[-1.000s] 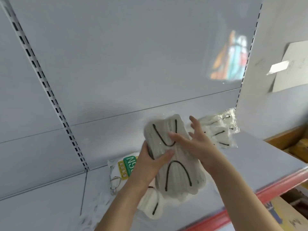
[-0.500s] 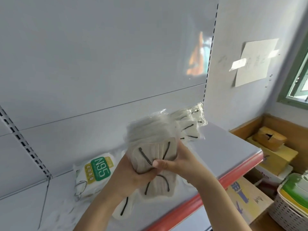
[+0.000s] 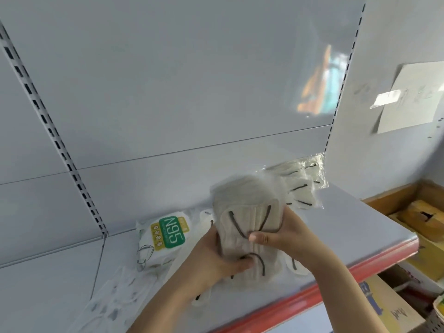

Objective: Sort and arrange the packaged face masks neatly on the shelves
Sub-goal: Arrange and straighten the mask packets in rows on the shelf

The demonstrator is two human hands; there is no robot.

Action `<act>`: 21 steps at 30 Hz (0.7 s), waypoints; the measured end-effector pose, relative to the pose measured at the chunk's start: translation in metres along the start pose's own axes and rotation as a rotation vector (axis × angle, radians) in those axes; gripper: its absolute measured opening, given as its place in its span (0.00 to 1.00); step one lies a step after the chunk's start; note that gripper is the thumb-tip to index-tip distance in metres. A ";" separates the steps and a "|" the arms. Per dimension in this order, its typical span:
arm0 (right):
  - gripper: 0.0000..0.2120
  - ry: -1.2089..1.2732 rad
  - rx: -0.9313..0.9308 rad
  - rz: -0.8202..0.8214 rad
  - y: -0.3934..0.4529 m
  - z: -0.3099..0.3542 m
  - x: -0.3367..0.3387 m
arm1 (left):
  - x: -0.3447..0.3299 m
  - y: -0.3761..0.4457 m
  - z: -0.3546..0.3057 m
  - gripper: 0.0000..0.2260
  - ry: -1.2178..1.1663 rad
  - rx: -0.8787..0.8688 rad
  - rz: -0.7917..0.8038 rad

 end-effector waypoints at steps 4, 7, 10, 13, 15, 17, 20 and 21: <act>0.24 -0.027 0.028 -0.109 0.026 0.017 -0.011 | 0.019 -0.005 -0.013 0.18 0.016 -0.014 -0.096; 0.24 0.163 0.063 -0.183 0.046 0.026 -0.036 | 0.061 -0.018 -0.019 0.20 -0.086 -0.040 -0.172; 0.21 0.456 0.004 -0.285 0.062 0.021 -0.077 | 0.117 -0.051 -0.010 0.18 -0.232 -0.075 -0.285; 0.23 0.652 -0.099 -0.308 0.076 0.009 -0.142 | 0.169 -0.093 0.018 0.17 -0.408 -0.095 -0.432; 0.24 0.768 -0.165 -0.309 0.081 0.001 -0.194 | 0.194 -0.120 0.045 0.25 -0.597 -0.108 -0.506; 0.24 0.853 -0.201 -0.296 0.081 0.001 -0.248 | 0.209 -0.143 0.065 0.34 -0.809 -0.123 -0.502; 0.23 0.869 -0.204 -0.247 0.075 0.015 -0.327 | 0.246 -0.184 0.076 0.24 -0.759 -0.158 -0.598; 0.22 0.861 -0.194 -0.194 0.074 0.022 -0.354 | 0.266 -0.201 0.086 0.21 -0.730 -0.152 -0.661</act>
Point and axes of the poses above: each hand's wrist, its own y-axis towards the middle knuckle, its own x-axis out of the back of the hand, z = x × y, the point moved 10 cm from there along y, towards the middle knuckle, and after that the axes turned 13 degrees about x, right-handed, at the moved point
